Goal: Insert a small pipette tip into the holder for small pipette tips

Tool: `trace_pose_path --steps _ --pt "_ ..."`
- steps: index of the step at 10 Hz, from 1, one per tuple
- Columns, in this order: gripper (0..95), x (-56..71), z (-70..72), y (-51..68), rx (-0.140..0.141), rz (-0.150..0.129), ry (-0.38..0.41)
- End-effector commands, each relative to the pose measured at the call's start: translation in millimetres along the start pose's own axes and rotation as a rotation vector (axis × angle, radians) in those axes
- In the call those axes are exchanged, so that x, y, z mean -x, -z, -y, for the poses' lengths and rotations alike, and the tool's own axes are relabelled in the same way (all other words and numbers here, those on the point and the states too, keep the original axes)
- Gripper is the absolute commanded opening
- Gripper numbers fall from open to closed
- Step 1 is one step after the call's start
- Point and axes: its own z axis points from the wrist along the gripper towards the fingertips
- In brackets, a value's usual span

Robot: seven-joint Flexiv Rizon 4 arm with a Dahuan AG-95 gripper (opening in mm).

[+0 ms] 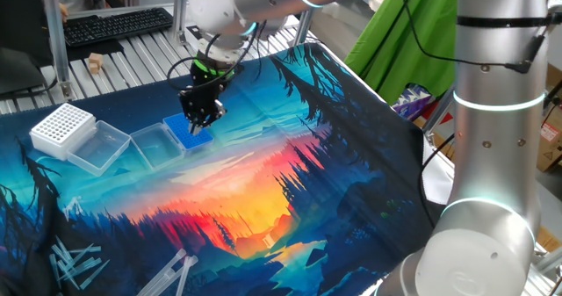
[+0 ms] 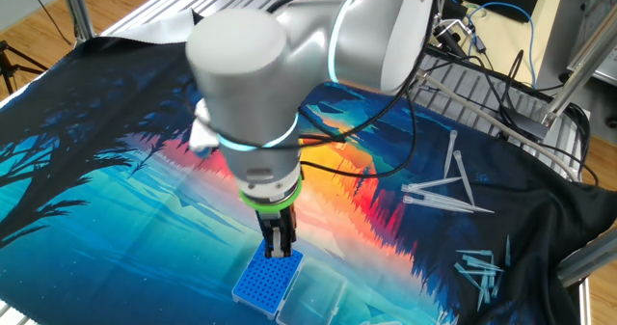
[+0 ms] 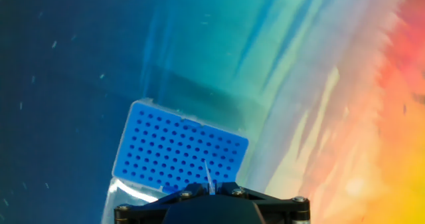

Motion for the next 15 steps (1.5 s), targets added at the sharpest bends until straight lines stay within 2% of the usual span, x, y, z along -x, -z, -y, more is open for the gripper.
trace_pose_path --steps 1,10,12,15 --pt "0.0 -5.2 0.5 2.9 0.061 -0.019 -0.204" --pt "0.0 -2.6 -7.7 -1.5 0.066 -0.043 -0.199" --pt "0.0 -2.0 -7.9 -4.2 0.070 -0.061 -0.203" --pt "0.0 -1.5 -8.1 -6.7 0.072 -0.071 -0.204"
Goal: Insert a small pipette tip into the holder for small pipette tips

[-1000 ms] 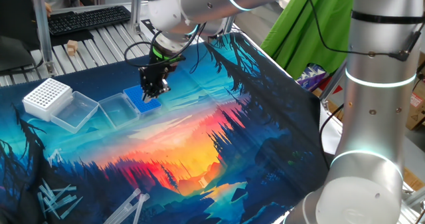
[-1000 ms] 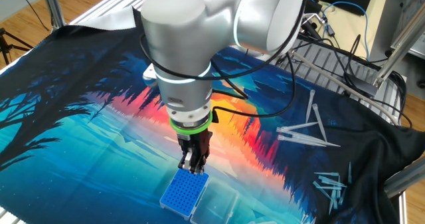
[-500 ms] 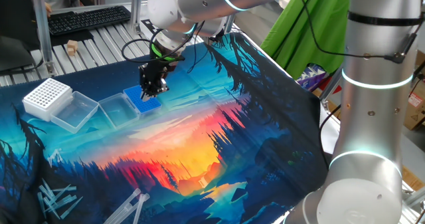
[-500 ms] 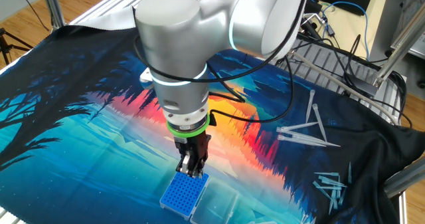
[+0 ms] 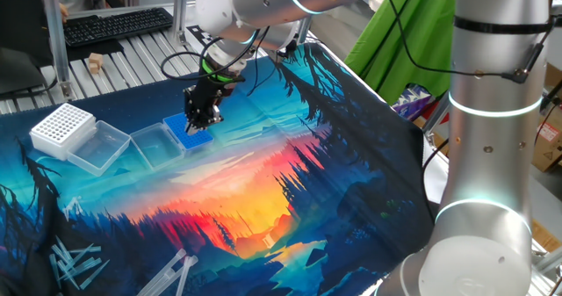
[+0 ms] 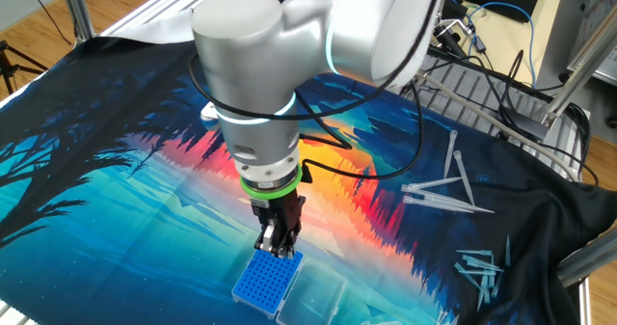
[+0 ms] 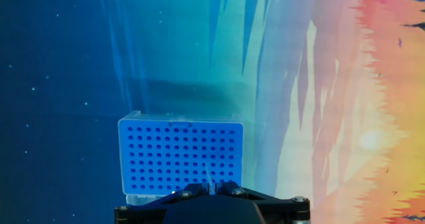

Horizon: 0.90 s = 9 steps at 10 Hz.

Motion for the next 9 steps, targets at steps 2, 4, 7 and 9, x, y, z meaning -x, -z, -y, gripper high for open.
trace_pose_path --steps 2,4,7,9 --pt "0.0 0.2 -0.5 -1.9 0.002 -0.009 0.002" --pt "0.0 0.5 -0.7 -3.0 0.002 -0.008 0.011" --pt "0.0 1.0 -0.8 -4.4 0.001 -0.006 0.018" --pt "0.0 1.4 -0.9 -5.1 0.001 -0.008 0.019"
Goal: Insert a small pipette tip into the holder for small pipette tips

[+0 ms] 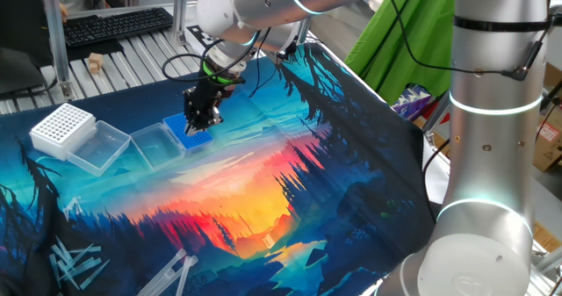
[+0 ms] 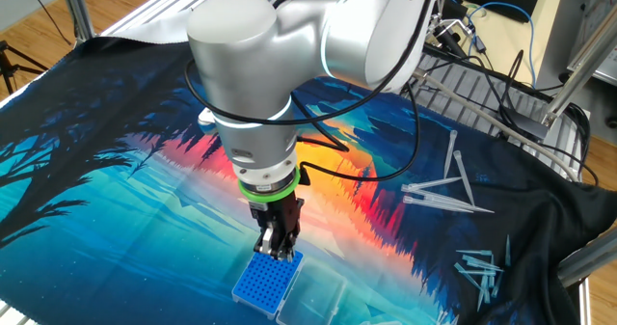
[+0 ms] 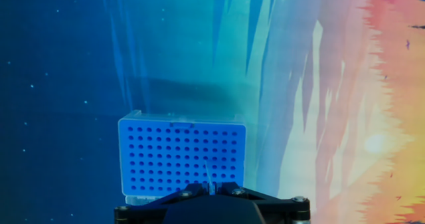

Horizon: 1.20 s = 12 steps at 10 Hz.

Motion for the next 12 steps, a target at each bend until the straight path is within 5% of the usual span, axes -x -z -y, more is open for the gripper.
trace_pose_path --steps 1,8,10,12 --pt "0.0 0.1 -0.4 -0.4 -0.001 -0.004 0.003" --pt "0.0 1.7 -2.7 -2.5 0.000 -0.013 0.003" --pt "0.0 1.6 -2.9 -2.5 0.001 -0.027 -0.004" --pt "0.0 1.4 -2.9 -2.3 0.007 -0.071 -0.022"
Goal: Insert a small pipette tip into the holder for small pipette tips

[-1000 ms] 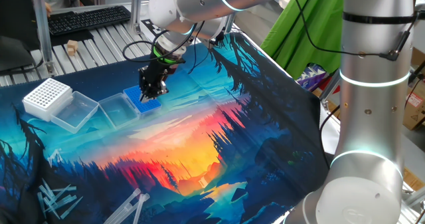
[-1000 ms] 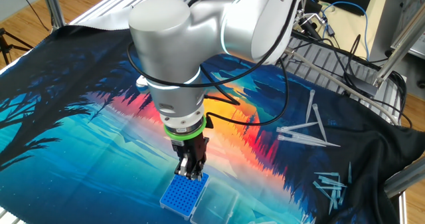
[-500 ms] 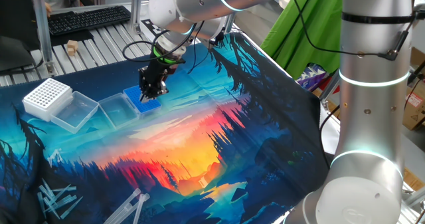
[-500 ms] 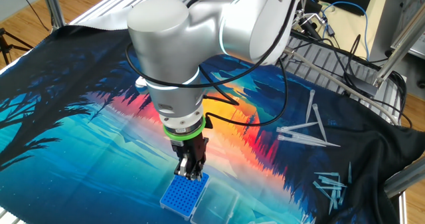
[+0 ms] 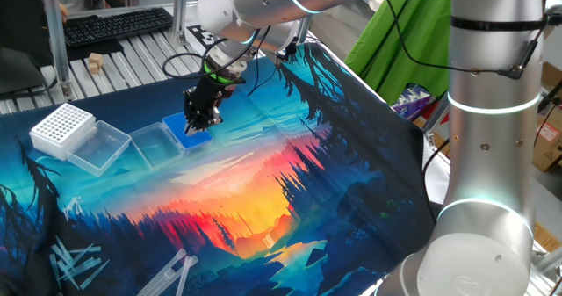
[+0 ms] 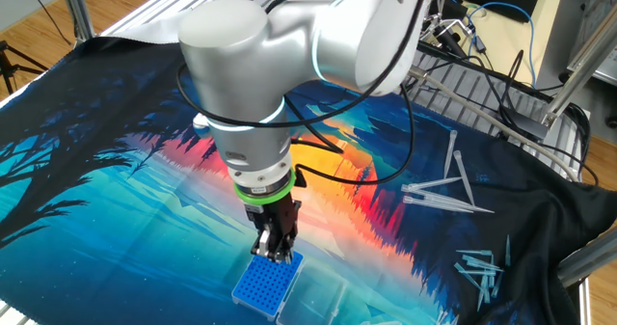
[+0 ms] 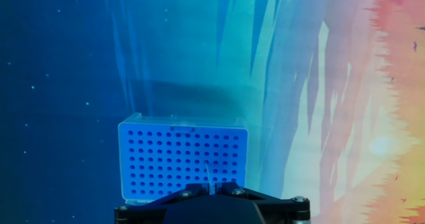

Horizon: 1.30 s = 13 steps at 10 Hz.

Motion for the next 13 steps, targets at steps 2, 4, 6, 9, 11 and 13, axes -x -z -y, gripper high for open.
trace_pose_path --steps 2,4,6,9,11,13 --pt "0.0 -0.8 -0.4 -0.1 0.000 -0.033 -0.010" --pt "0.0 -0.9 -0.5 0.1 -0.003 -0.034 -0.001" --pt "0.0 -0.9 -0.9 0.2 -0.007 -0.042 0.001" --pt "0.0 -0.8 -4.1 0.8 -0.020 -0.053 0.005" --pt "0.0 0.2 -5.1 0.6 -0.024 -0.055 0.004" --pt "0.0 0.8 -5.5 0.6 -0.026 -0.057 0.003"
